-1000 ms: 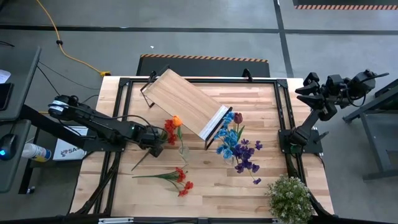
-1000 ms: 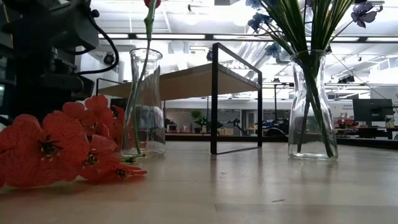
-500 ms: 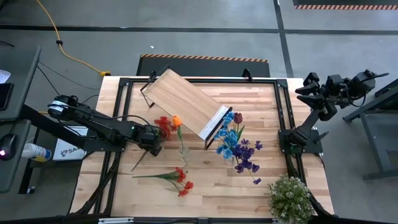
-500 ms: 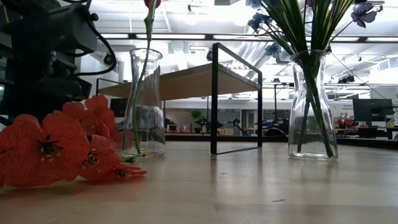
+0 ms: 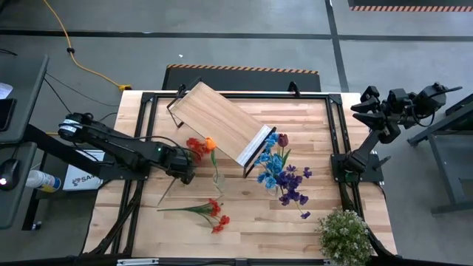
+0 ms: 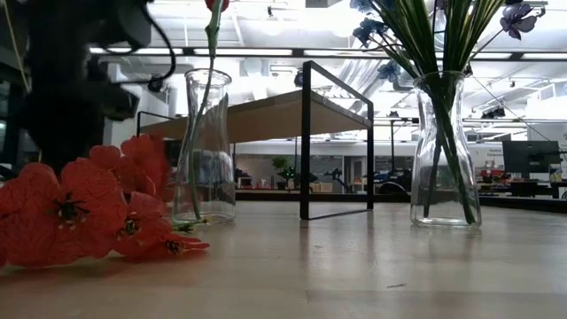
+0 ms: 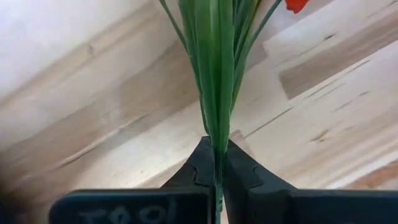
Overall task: Pick and place flowers into a vace then onto a shelf
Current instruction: Put the top red flowers into the left transparent vase
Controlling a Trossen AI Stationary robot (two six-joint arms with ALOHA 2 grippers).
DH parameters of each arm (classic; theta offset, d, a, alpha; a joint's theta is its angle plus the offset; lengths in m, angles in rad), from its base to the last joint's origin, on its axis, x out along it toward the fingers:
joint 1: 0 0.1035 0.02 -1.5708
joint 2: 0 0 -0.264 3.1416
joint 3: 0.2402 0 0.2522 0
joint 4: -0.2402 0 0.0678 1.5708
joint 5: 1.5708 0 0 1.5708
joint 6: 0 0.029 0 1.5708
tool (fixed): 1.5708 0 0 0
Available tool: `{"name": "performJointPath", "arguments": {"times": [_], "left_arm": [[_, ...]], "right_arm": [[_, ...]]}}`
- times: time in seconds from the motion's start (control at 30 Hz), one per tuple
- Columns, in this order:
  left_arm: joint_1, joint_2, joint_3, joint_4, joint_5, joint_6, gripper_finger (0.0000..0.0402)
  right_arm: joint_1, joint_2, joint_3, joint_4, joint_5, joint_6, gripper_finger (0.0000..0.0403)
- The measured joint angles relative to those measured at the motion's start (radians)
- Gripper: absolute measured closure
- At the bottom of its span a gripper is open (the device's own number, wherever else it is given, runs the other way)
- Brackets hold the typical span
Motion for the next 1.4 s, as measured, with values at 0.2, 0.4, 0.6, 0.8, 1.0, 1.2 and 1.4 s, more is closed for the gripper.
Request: {"name": "performJointPath", "arguments": {"times": [0.2,0.4,0.6,0.8,1.0,1.2,1.4], "left_arm": [[-0.014,-0.001,0.167,-0.288,-0.035,-0.019,0.0363],[-0.093,-0.001,0.365,-0.572,-0.060,-0.111,0.0363],[-0.211,-0.003,0.568,-0.718,-0.126,-0.274,0.0363],[-0.312,-0.003,0.714,-0.715,-0.252,-0.373,0.0363],[-0.362,-0.003,0.766,-0.714,-0.335,-0.434,0.0363],[-0.360,-0.002,0.766,-0.715,-0.378,-0.434,0.0363],[-0.360,-0.019,0.766,-0.715,-0.516,-0.422,0.0363]], "right_arm": [[0.000,0.000,0.000,0.000,0.000,0.000,0.0273],[0.000,0.000,0.000,-0.001,0.000,-0.001,0.0272],[0.000,0.000,0.000,-0.007,0.000,-0.011,0.0273],[0.000,0.000,0.000,-0.032,0.000,-0.011,0.0273],[0.000,0.000,0.000,-0.039,0.000,-0.011,0.0272],[0.000,0.000,0.000,-0.039,0.000,-0.005,0.0273],[0.000,0.000,0.000,-0.039,-0.019,0.015,0.0273]]}}
